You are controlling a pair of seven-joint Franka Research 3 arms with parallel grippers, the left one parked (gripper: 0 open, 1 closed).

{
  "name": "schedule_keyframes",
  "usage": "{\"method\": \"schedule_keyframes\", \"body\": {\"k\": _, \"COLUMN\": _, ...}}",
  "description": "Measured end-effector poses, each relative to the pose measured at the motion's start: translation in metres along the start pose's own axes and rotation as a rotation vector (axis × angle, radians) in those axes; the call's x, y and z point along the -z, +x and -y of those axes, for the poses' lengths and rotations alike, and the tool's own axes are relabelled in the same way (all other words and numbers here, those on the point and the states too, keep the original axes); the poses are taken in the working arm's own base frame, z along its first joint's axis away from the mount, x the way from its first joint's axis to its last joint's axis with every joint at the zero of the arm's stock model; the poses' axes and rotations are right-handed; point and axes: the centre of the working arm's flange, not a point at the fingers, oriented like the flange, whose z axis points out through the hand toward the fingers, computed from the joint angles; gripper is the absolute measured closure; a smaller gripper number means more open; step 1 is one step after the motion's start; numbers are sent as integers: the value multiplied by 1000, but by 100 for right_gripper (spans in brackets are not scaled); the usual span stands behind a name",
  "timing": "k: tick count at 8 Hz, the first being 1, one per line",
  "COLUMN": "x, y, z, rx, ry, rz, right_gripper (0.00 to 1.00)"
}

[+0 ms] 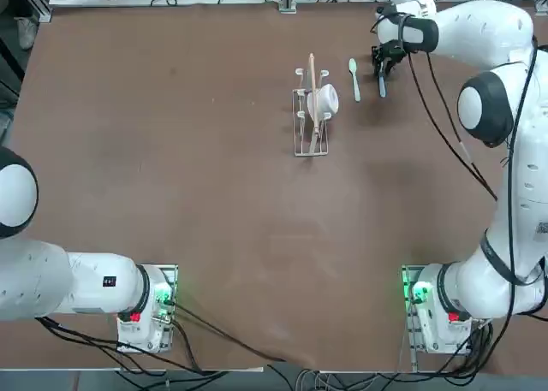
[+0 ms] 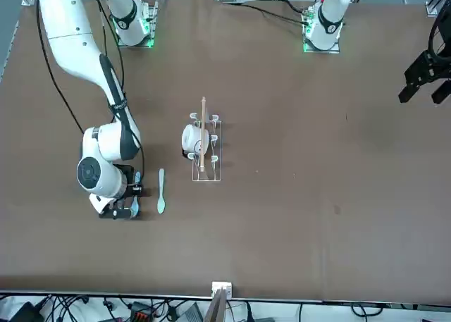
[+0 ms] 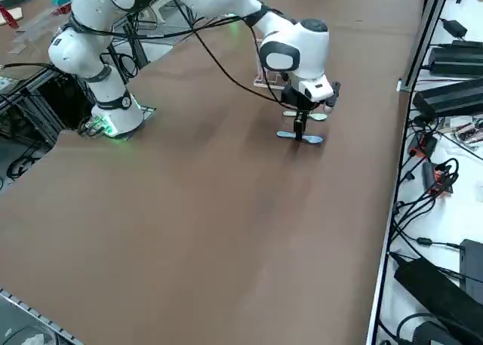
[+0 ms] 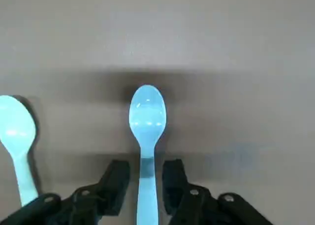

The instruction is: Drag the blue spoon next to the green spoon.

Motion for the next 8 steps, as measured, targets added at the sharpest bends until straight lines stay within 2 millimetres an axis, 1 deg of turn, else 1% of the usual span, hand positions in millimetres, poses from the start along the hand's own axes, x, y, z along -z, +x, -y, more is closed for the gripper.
{"method": "schedule_keyframes", "body": {"k": 1, "x": 16, "y": 5, "z": -3, "rx": -4, "ry": 1, "rz": -27, "right_gripper": 35}}
{"method": "schedule_keyframes", "body": {"k": 2, "x": 47, "y": 9, "z": -7, "rx": -11, "ry": 2, "rz": -50, "right_gripper": 15}}
{"method": "schedule_keyframes", "body": {"k": 3, "x": 88, "y": 8, "z": -13, "rx": -19, "ry": 3, "rz": -60, "right_gripper": 1}}
{"method": "schedule_keyframes", "body": {"k": 4, "x": 138, "y": 3, "z": -24, "rx": -36, "ry": 5, "rz": -76, "right_gripper": 0}}
{"method": "schedule_keyframes", "body": {"k": 5, "x": 191, "y": -7, "z": -43, "rx": -62, "ry": 7, "rz": -87, "right_gripper": 0}}
{"method": "schedule_keyframes", "body": {"k": 6, "x": 245, "y": -25, "z": -68, "rx": -96, "ry": 9, "rz": -86, "right_gripper": 0}}
{"method": "schedule_keyframes", "body": {"k": 7, "x": 289, "y": -47, "z": -93, "rx": -130, "ry": 9, "rz": -72, "right_gripper": 0}}
{"method": "schedule_keyframes", "body": {"k": 8, "x": 324, "y": -68, "z": -109, "rx": -153, "ry": 11, "rz": -66, "right_gripper": 0}}
